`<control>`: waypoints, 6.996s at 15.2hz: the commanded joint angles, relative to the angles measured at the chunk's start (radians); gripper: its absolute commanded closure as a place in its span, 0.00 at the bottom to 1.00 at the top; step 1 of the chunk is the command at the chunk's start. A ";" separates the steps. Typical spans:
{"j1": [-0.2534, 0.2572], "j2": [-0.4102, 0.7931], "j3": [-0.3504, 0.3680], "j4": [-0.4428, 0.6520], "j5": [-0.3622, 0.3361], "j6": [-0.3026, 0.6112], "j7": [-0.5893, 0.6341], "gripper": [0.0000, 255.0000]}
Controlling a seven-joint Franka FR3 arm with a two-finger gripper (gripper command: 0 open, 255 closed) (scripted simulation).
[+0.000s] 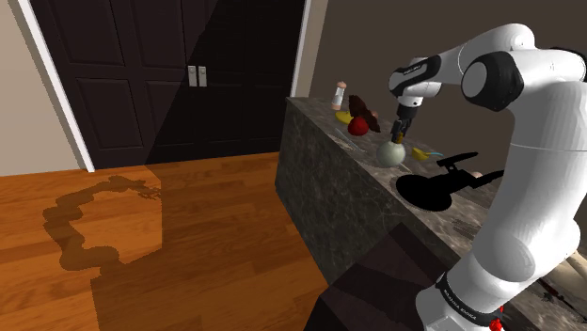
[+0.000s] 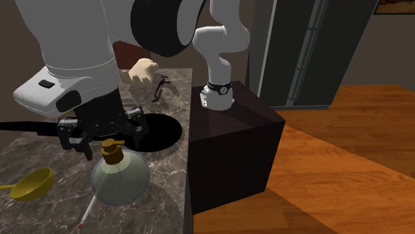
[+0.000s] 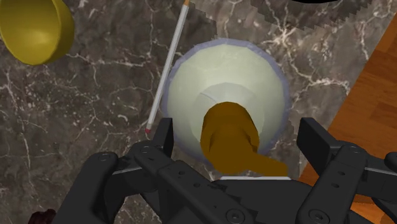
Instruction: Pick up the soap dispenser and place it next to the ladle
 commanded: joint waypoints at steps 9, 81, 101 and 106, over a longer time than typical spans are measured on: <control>0.000 0.002 0.001 -0.003 0.001 0.005 -0.001 1.00; -0.123 -0.460 -0.155 0.065 -0.242 -0.426 -0.269 1.00; -0.303 -0.512 -0.435 0.037 -0.283 -0.362 -0.720 1.00; -0.365 -0.404 -0.549 0.104 -0.184 -0.346 -0.902 1.00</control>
